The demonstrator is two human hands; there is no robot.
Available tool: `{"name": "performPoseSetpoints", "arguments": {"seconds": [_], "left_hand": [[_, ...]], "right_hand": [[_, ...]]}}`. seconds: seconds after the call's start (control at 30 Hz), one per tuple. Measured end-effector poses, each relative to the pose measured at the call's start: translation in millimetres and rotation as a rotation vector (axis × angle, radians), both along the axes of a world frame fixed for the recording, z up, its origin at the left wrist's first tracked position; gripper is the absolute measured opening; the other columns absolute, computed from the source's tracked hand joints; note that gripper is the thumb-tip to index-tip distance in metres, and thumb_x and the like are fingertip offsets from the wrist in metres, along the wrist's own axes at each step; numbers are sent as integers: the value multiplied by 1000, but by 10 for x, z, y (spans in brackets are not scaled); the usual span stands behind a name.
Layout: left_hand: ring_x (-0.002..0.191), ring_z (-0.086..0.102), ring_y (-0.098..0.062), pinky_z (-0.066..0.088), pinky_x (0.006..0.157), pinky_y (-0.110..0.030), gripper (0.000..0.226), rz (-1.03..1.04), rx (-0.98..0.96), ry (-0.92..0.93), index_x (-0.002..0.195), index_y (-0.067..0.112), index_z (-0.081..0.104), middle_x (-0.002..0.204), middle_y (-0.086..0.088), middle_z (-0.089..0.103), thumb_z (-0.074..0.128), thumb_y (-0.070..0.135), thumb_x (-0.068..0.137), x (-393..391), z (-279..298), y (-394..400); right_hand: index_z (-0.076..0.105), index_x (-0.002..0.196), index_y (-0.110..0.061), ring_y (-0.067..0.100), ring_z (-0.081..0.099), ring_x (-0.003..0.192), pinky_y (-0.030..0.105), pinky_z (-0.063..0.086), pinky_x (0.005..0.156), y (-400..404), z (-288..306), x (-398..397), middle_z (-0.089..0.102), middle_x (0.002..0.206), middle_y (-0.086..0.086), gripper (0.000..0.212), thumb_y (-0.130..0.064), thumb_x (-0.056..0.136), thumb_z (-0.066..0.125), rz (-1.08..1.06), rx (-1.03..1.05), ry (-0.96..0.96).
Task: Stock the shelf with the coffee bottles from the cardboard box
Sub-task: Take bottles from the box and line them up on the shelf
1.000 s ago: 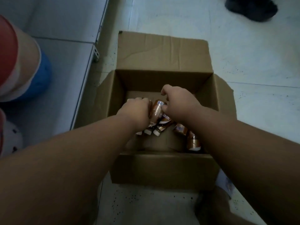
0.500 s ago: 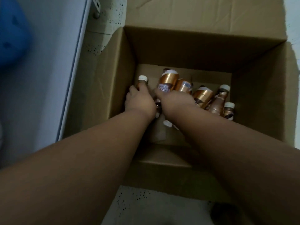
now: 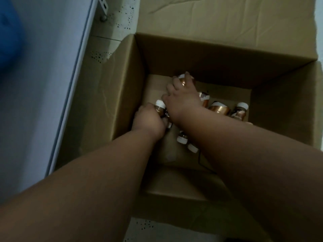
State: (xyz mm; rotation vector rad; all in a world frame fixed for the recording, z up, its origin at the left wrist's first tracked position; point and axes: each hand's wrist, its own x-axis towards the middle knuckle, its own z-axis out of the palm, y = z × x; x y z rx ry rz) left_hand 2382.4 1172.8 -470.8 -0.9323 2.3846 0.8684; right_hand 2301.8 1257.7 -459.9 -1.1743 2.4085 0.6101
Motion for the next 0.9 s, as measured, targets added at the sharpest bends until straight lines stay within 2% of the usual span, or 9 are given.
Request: {"name": "performPoseSetpoints", "arguments": {"seconds": [0.13,0.23,0.33,0.47,0.53,0.63,0.7,0.8,0.9], "left_hand": [[108,55,-33,44,87,-37,44,178,30,185,117,9,46,123,-13,52,65,27,81,79,461,87],[95,58,-30,45,80,-34,28,409,159,305,105,15,48,103,-8,60,58,24,81,37,1114,116],[85,65,-28,54,82,-42,29,702,376,419,95,18,57,90,-7,66,57,25,67,-51,1931,74],[78,67,-25,57,74,-43,26,679,486,660,97,18,61,84,-8,68,59,18,71,159,3213,-99],[74,68,-28,58,74,-49,19,637,471,782,88,18,59,78,-11,68,61,21,69,386,3747,-236],[66,66,-30,57,69,-50,8,537,353,915,73,14,57,75,-20,68,59,21,69,867,4335,-547],[63,64,-28,55,64,-44,8,457,236,954,73,10,58,73,-19,66,59,18,74,1249,4616,-807],[50,55,-11,46,54,-30,10,437,82,1010,71,7,57,61,-8,62,58,15,76,1799,4880,-1284],[56,56,-15,45,56,-30,13,519,-22,1028,77,4,59,70,-11,67,57,17,76,2275,5020,-1820]], "right_hand": [[44,139,-19,36,20,144,51,16,116,255,361,-33,33,152,15,49,-26,91,53,-234,-154,-166],[52,124,-15,33,46,125,40,42,96,483,985,-31,50,131,11,44,-17,82,67,-454,-444,-340],[56,108,-15,23,58,97,32,43,78,529,1708,38,62,104,4,32,-29,82,70,-721,-725,-389],[59,94,-19,18,64,82,36,55,75,267,3033,286,67,87,2,16,-22,81,68,-995,-1234,-470],[58,86,-21,19,65,77,35,55,69,55,3640,484,65,80,1,13,-20,77,68,-971,-1439,-449],[60,86,-20,25,68,81,46,58,77,-362,4274,865,68,82,5,19,-21,70,68,-878,-1614,-501],[62,90,-17,23,69,79,43,58,75,-694,4528,1155,69,82,5,22,-21,69,68,-784,-1624,-543],[58,86,-20,19,65,75,38,54,71,-1234,4704,1599,65,78,1,16,-20,76,70,-648,-1579,-588],[57,99,-20,21,63,86,39,52,78,-1811,4754,2012,65,90,2,22,-26,82,70,-539,-1511,-645]]}}
